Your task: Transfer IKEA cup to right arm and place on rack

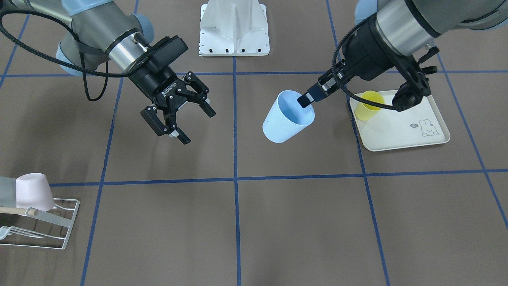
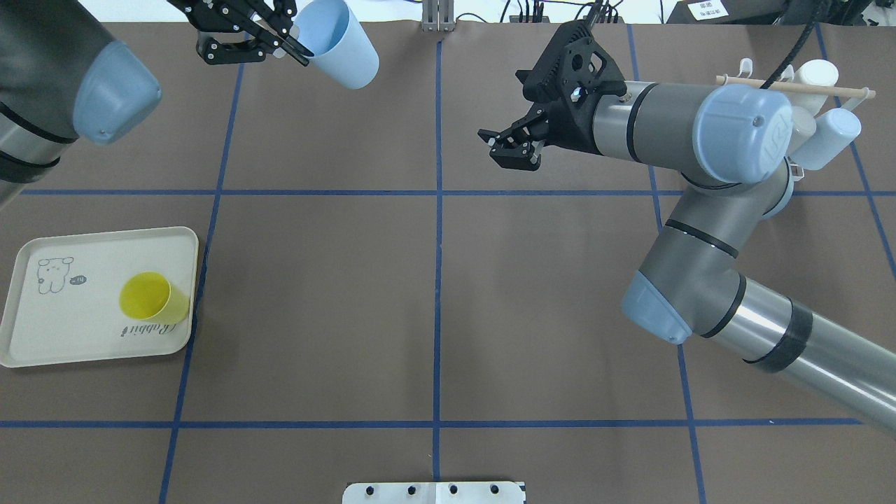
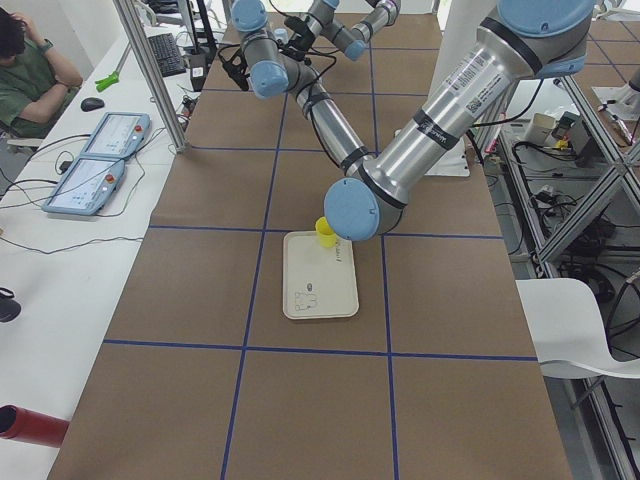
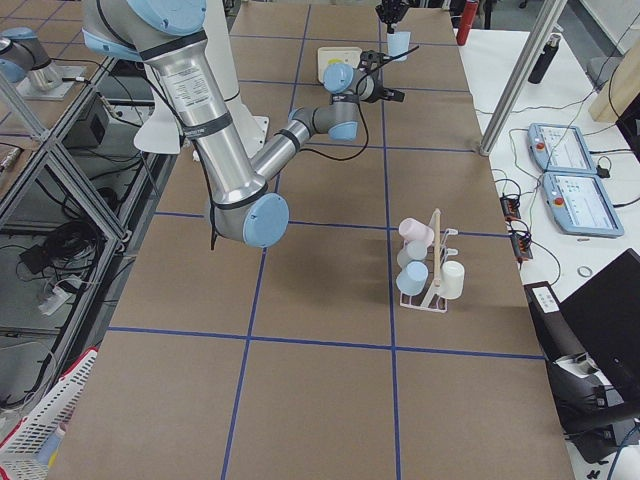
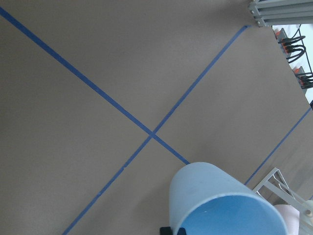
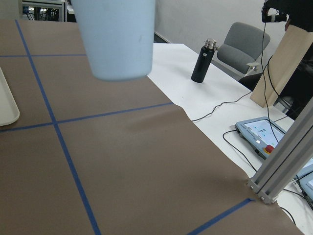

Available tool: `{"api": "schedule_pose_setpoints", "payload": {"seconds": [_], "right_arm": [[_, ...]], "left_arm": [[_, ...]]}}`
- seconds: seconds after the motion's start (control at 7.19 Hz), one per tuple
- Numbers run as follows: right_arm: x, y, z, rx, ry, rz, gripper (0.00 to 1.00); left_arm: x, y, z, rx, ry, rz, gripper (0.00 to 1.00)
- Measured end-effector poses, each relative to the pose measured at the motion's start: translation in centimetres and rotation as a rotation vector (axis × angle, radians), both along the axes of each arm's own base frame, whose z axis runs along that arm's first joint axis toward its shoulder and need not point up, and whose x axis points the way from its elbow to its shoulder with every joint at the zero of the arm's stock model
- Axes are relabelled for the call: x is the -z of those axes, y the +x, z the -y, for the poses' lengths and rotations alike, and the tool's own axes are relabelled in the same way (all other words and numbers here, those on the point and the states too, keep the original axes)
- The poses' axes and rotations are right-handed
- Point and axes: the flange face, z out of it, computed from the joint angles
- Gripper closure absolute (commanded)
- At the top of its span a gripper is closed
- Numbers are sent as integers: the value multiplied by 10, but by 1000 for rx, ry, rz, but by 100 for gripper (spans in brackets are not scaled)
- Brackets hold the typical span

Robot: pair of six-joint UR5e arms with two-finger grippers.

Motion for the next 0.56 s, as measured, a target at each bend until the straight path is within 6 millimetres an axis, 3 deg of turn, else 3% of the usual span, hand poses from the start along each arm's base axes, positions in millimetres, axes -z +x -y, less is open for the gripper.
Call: {"api": "schedule_pose_setpoints", "payload": {"seconds": [0.28, 0.56], "right_arm": [[28, -17, -14, -11, 10, 62, 1], [39, -23, -26, -67, -6, 160, 1]], "left_arm": [[12, 3, -4, 3, -12, -21, 100], [23, 10, -10, -7, -26, -37, 100]]}}
